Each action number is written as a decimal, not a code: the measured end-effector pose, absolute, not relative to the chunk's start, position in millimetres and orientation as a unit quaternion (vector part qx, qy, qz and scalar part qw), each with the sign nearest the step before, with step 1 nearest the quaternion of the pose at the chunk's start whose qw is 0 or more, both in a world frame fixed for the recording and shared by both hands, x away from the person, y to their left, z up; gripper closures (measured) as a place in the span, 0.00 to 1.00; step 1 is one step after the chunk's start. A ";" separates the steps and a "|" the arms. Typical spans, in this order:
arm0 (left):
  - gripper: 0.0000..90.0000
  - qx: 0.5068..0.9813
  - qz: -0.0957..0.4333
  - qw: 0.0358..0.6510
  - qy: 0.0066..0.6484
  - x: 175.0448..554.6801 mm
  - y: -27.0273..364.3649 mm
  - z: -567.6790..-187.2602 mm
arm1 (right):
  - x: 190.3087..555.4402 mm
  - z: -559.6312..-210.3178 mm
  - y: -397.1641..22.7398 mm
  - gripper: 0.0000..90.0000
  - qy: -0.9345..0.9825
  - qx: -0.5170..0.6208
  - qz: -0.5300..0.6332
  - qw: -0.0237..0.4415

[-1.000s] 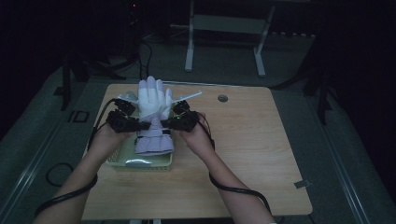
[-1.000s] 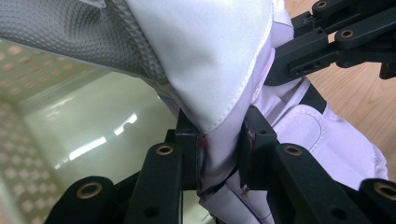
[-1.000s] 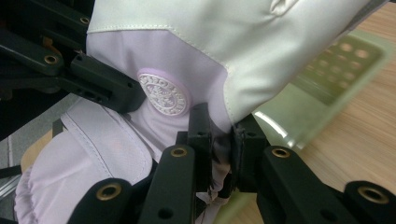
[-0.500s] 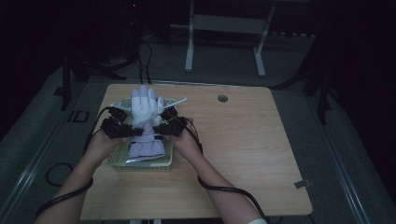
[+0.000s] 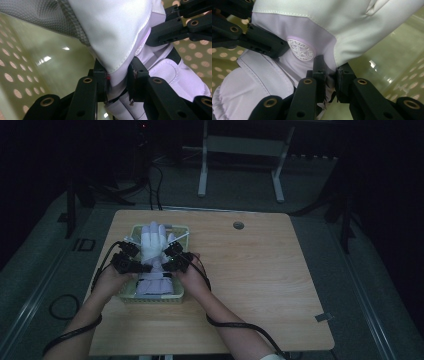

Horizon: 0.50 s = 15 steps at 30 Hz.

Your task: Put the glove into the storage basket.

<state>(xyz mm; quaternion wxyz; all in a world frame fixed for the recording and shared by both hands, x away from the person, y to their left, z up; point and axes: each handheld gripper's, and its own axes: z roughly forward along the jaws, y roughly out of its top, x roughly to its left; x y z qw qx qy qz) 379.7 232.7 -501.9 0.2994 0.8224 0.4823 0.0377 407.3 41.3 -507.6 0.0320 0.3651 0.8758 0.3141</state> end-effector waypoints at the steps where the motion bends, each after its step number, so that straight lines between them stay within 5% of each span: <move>1: 0.81 0.821 0.035 0.298 0.486 380.1 232.9 -502.7 | 407.3 -507.6 41.3 0.89 0.876 0.365 0.314 0.032; 6: 0.80 0.822 0.021 0.283 0.494 382.7 233.1 -506.3 | 406.3 -508.4 45.7 0.89 0.881 0.366 0.299 0.032; 15: 0.58 0.827 0.041 0.237 0.508 386.2 227.5 -513.4 | 407.9 -509.8 44.4 0.73 0.873 0.382 0.302 0.028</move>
